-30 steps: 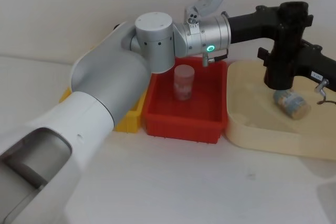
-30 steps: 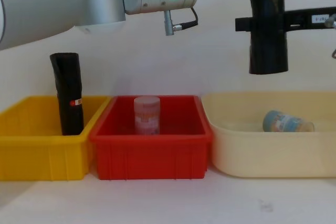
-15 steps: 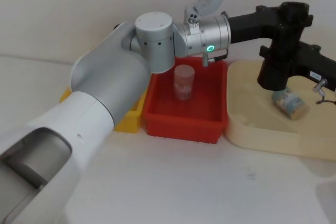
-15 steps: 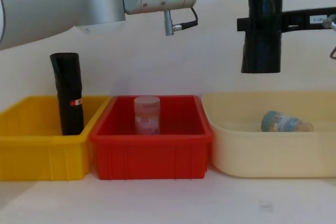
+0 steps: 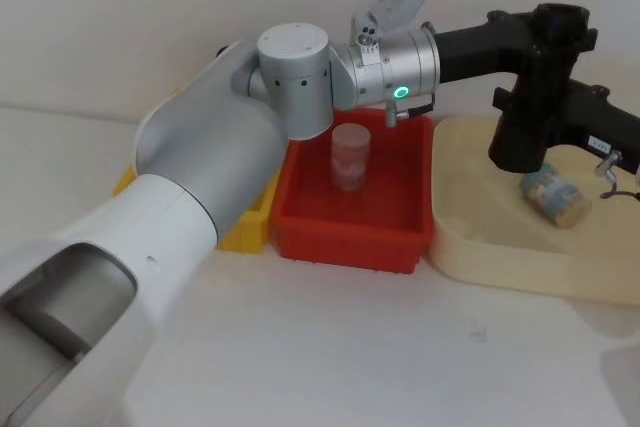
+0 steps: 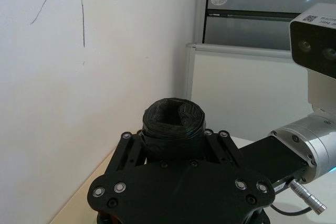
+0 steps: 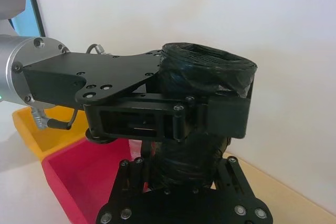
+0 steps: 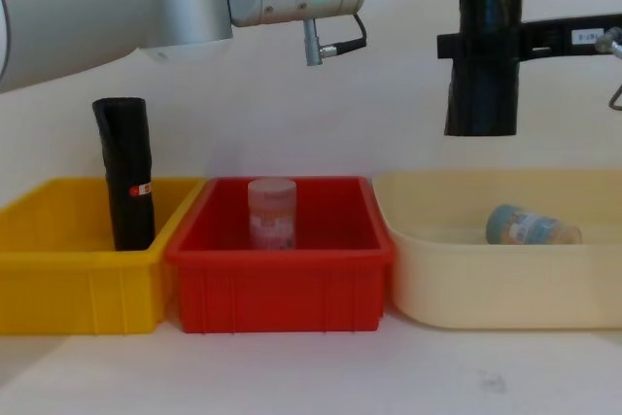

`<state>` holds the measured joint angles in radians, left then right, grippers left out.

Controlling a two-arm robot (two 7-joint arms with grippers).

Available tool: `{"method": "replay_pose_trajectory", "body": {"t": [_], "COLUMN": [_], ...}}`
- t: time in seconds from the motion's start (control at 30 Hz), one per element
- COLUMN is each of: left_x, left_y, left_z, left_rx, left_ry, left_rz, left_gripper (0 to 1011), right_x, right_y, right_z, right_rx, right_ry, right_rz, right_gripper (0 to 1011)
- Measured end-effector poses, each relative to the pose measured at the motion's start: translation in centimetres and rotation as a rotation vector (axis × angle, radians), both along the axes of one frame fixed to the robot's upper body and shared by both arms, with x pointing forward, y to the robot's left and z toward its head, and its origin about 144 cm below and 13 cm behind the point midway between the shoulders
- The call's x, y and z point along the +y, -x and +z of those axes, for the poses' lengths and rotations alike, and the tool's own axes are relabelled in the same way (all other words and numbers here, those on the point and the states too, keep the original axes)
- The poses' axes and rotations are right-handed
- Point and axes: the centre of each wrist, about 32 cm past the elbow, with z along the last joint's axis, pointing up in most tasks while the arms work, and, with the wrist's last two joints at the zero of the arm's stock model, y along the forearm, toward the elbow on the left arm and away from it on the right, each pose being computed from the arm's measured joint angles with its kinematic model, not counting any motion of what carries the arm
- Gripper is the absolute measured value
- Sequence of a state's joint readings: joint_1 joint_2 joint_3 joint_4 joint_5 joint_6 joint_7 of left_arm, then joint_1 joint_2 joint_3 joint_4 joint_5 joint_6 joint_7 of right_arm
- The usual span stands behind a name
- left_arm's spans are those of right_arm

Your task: Pick up the garbage bag with the one hand and transfer it to the other hand.

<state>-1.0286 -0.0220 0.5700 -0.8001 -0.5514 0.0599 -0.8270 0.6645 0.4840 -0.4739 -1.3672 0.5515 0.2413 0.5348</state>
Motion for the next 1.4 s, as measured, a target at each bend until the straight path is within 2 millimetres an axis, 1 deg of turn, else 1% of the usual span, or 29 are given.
{"method": "replay_pose_trajectory", "body": {"t": [0.03,0.07,0.1,0.13,0.17,0.2,0.23,0.33,0.37,0.4,0.5,0.67,0.77,1.13,1.4], "left_x": [0.0,0.0,0.0,0.0,0.0,0.0,0.0,0.0,0.0,0.0,0.0,0.0,0.0,0.0,0.0], "left_y": [0.0,0.0,0.0,0.0,0.0,0.0,0.0,0.0,0.0,0.0,0.0,0.0,0.0,0.0,0.0], "left_z": [0.0,0.0,0.0,0.0,0.0,0.0,0.0,0.0,0.0,0.0,0.0,0.0,0.0,0.0,0.0], "left_rx": [0.0,0.0,0.0,0.0,0.0,0.0,0.0,0.0,0.0,0.0,0.0,0.0,0.0,0.0,0.0], "left_ry": [0.0,0.0,0.0,0.0,0.0,0.0,0.0,0.0,0.0,0.0,0.0,0.0,0.0,0.0,0.0], "left_rz": [0.0,0.0,0.0,0.0,0.0,0.0,0.0,0.0,0.0,0.0,0.0,0.0,0.0,0.0,0.0], "left_gripper": [378,427,440,493,493,539,557,657,715,715,822,962,1001,1000,1000], "right_x": [0.0,0.0,0.0,0.0,0.0,0.0,0.0,0.0,0.0,-0.1,-0.3,-1.0,-1.5,-3.7,-4.0], "right_y": [0.0,0.0,0.0,0.0,0.0,0.0,0.0,0.0,0.0,0.0,0.0,0.0,0.0,-0.4,-0.9], "right_z": [0.0,0.0,0.0,0.0,0.0,0.0,0.0,0.0,0.0,0.0,0.0,-0.1,-0.2,-0.4,-0.3], "right_rx": [0.0,0.0,0.0,0.0,0.0,0.0,0.0,0.001,0.0,0.0,-0.004,-0.009,-0.013,-0.022,-0.021], "right_ry": [0.0,0.0,0.0,0.0,0.0,0.0,0.001,0.001,0.002,0.003,0.004,0.005,0.004,-0.011,-0.023], "right_rz": [0.0,0.001,0.001,0.001,0.001,0.001,0.001,0.0,-0.001,-0.003,-0.02,-0.064,-0.091,-0.198,-0.215], "right_gripper": [548,547,547,547,547,547,547,547,547,547,547,547,547,547,547]}}
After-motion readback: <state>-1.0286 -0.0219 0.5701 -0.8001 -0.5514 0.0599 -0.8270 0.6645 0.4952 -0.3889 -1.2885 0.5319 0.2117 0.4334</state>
